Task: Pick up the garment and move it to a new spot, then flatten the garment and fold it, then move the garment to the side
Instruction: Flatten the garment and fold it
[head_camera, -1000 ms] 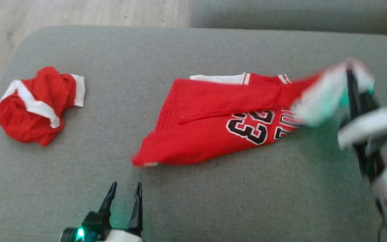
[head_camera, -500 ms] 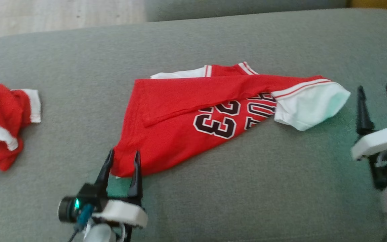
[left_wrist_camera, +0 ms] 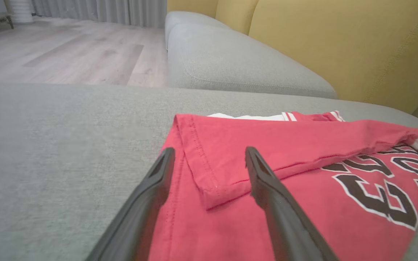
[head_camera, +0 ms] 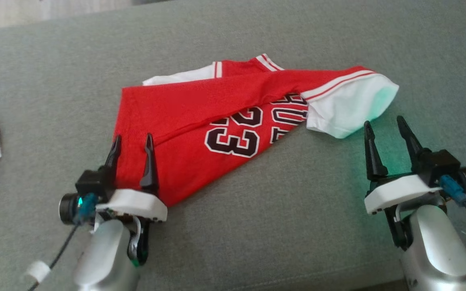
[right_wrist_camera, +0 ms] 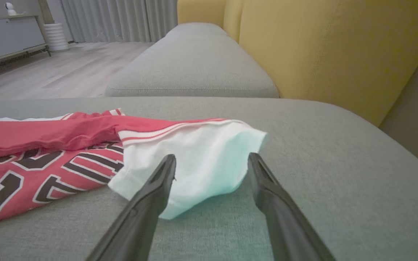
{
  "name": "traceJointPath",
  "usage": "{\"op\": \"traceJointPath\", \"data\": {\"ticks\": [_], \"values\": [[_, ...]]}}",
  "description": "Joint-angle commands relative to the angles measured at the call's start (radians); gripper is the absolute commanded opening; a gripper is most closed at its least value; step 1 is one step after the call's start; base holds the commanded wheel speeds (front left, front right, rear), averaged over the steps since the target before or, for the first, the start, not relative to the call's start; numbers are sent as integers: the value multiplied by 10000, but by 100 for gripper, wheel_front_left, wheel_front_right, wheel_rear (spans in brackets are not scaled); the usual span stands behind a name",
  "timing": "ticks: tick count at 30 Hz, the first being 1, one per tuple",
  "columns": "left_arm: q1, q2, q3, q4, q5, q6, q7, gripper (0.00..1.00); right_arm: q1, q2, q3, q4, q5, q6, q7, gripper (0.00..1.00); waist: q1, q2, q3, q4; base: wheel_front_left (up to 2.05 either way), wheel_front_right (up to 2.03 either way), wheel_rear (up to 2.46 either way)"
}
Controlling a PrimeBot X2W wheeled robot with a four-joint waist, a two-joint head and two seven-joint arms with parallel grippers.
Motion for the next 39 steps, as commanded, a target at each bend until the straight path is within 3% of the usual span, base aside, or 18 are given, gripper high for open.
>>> {"op": "traceJointPath", "data": {"ticks": [1,4,9,11,16,17,18,20,21,28,39], "values": [[-330,68,316,-128,-114,-55,-51,100,-53,65,240,-315,72,2,-63,100,-2,0,133,-139,0,0,0],[-865,68,250,811,-595,-331,-51,100,-40,106,302,-307,177,2,-63,100,-2,0,263,-310,0,0,0],[-1105,68,-24,1660,-965,-391,-51,100,-42,128,189,-282,219,2,-63,100,-2,0,296,-413,0,0,0],[-1134,68,-202,1946,-1137,-431,-51,80,-39,135,160,-259,227,2,-63,100,-2,0,293,-423,0,0,0],[-1255,68,-650,2278,-1562,-612,-51,80,-44,153,155,-203,297,2,-63,100,-2,0,301,-383,0,0,0],[-1283,68,-704,2310,-1595,-625,-51,75,-52,156,170,-191,321,2,-63,100,-2,0,305,-376,0,0,0],[-1314,68,-751,2332,-1622,-643,-51,67,-63,158,182,-181,343,2,-63,100,-2,0,309,-369,0,0,0],[-1394,68,-799,2291,-1636,-673,-51,29,-91,163,209,-165,392,2,-63,100,-2,0,319,-358,0,0,0],[-1436,68,-766,2165,-1597,-658,-51,2,-103,165,216,-157,426,2,-63,100,-2,0,322,-345,0,0,0],[-1170,68,-550,1320,-1351,-576,-51,0,102,172,33,-13,571,2,-63,100,-2,0,-98,15,0,0,0],[593,68,-373,-896,-1154,-496,-51,0,1186,177,16,354,958,2,-63,100,-2,0,-1612,1370,0,0,0]]}}
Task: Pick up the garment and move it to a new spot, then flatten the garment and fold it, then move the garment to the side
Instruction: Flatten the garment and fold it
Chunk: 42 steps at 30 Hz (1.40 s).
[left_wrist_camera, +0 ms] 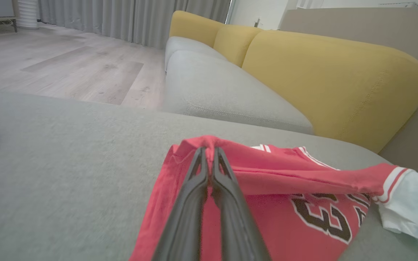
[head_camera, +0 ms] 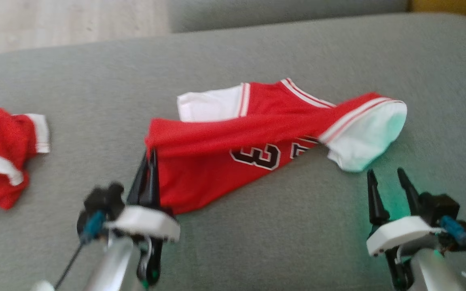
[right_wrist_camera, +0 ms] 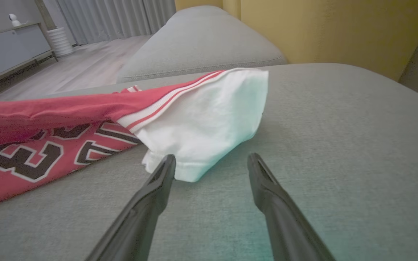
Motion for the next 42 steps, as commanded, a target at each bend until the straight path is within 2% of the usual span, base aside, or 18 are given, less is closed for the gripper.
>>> {"op": "traceJointPath", "data": {"ticks": [1,5,10,16,17,18,19,30,31,32,33,38,41,42], "values": [[56,104,312,-325,52,56,-51,0,-160,1,307,-260,70,2,-63,100,1,0,-485,494,0,0,0],[849,104,656,-246,246,209,-51,0,24,1,553,-167,269,2,-63,100,1,0,-699,709,0,0,0],[1367,104,1357,53,642,258,-51,0,21,2,769,-76,403,2,-63,100,1,0,-679,651,0,0,0],[1554,104,1649,110,716,271,-51,0,3,2,577,249,216,2,-63,100,1,0,-514,588,0,0,0],[1570,104,1673,86,729,302,-51,27,19,0,545,330,198,2,-63,100,1,0,-482,585,0,0,0],[1581,104,1679,52,775,328,-51,74,30,-10,537,392,208,2,-63,100,1,0,-433,583,0,0,0],[1586,104,1680,9,824,352,-51,100,40,-36,558,429,226,2,-63,100,1,0,-386,581,0,0,0],[1802,104,1626,-767,1224,560,-51,100,-152,-194,978,-54,994,2,-63,100,1,0,-120,571,0,0,0],[1817,104,1606,-802,1227,568,-51,100,-188,-195,1007,-37,1052,2,-63,75,1,0,-108,580,0,0,0],[1824,104,1580,-826,1225,574,-51,100,-257,-209,1097,-105,1091,2,-63,31,1,0,-96,598,0,0,0],[1821,104,1549,-852,1223,578,-51,100,-337,-222,1170,-245,1170,2,-63,0,1,0,-76,629,0,0,0],[1801,104,1408,-994,1200,561,-51,100,-1105,-313,1948,-1096,1553,2,-63,0,1,0,59,805,0,0,0],[1765,104,1204,-945,1147,530,-51,100,-1952,-339,2355,-761,1464,2,-63,0,1,0,123,1095,0,0,0],[1753,104,1090,-915,1116,520,-51,100,-2265,-323,2453,-510,1387,2,-63,42,1,0,143,1229,0,0,0]]}}
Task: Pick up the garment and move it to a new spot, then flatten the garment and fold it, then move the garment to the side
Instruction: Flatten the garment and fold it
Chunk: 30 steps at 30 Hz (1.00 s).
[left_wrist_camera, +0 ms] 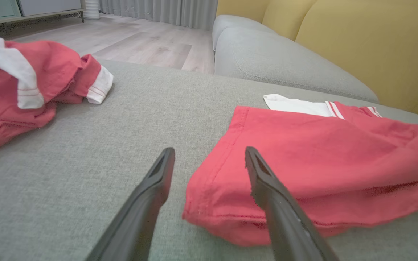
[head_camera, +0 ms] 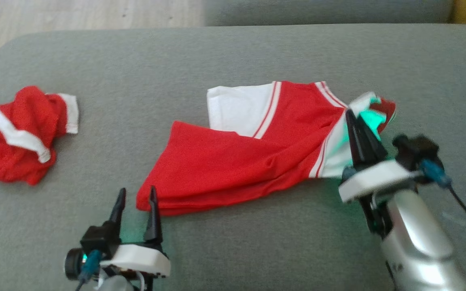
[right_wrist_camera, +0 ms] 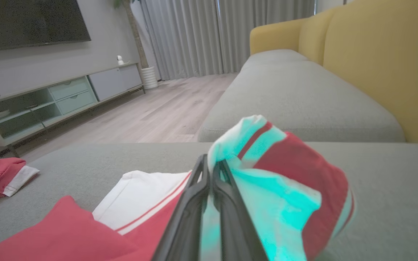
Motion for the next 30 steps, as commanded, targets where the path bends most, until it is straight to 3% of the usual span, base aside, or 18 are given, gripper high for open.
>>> {"op": "traceJointPath", "data": {"ticks": [1,2,10,14,21,24,30], "values": [[-170,77,18,-205,-106,-5,-51,100,-910,-26,375,291,-188,2,-63,81,0,0,93,398,0,0,0],[-196,77,-92,-180,-138,-10,-51,100,-1190,-10,367,703,-311,2,-63,100,0,0,127,533,0,0,0],[-249,77,-459,-123,-283,72,-51,100,-2408,166,-322,2845,-933,2,-63,100,0,0,411,1014,0,0,0],[-232,77,-370,-250,-310,140,-51,100,-2082,218,-709,2214,-880,2,-63,100,0,0,554,772,0,0,0],[-266,77,-151,-564,-120,88,-51,100,47,92,-1352,-472,-235,2,-63,100,0,0,486,-54,0,0,0],[-310,77,-141,-611,-45,78,-51,100,753,-2,-1505,-588,-182,2,-63,100,0,0,405,-238,0,0,0],[-273,77,-184,-643,38,60,-51,100,964,-49,-1854,319,-328,2,-63,100,0,0,409,-248,0,0,0]]}}
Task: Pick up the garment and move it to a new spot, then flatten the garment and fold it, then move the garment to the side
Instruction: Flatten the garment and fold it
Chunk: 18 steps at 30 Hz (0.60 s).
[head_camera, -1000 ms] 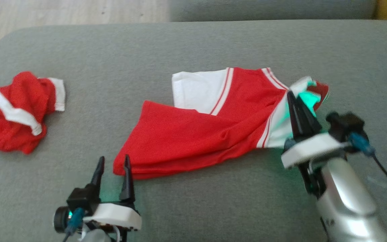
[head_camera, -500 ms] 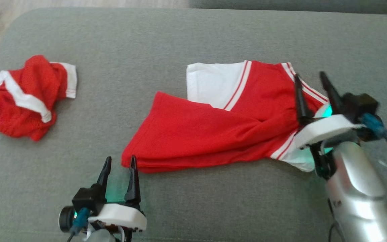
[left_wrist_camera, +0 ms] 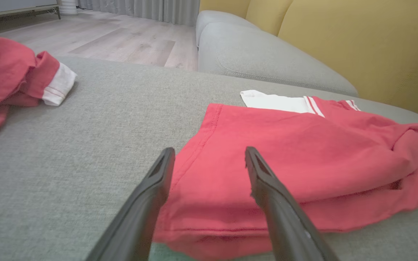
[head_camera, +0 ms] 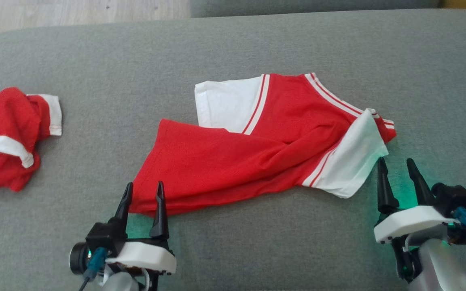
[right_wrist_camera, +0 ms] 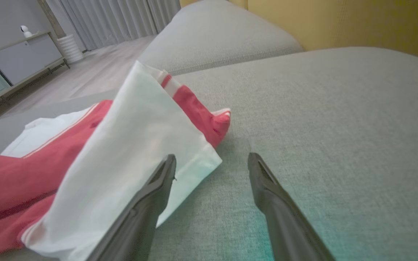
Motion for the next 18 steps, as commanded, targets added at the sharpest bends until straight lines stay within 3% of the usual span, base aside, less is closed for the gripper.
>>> {"op": "traceJointPath", "data": {"ticks": [1,14,15,16,17,18], "values": [[-230,70,330,-303,131,-30,-51,100,-459,-64,106,-144,-86,2,-63,100,1,0,59,89,0,0,0],[-225,70,443,-309,322,-78,-51,100,-1540,-127,-574,1918,-588,2,-63,100,1,0,495,815,0,0,0],[-221,70,453,-310,326,-83,-51,100,-1555,-124,-583,2025,-600,2,-63,90,1,0,504,816,0,0,0],[-216,70,459,-309,330,-86,-51,100,-1556,-118,-570,2078,-615,2,-63,64,1,0,507,807,0,0,0],[-216,70,459,-309,330,-86,-51,100,-1556,-118,-570,2078,-615,2,-63,64,1,0,507,807,0,0,0],[-217,70,458,-309,329,-85,-51,100,-1542,-108,-562,2102,-613,2,-63,38,1,0,508,788,0,0,0]]}}
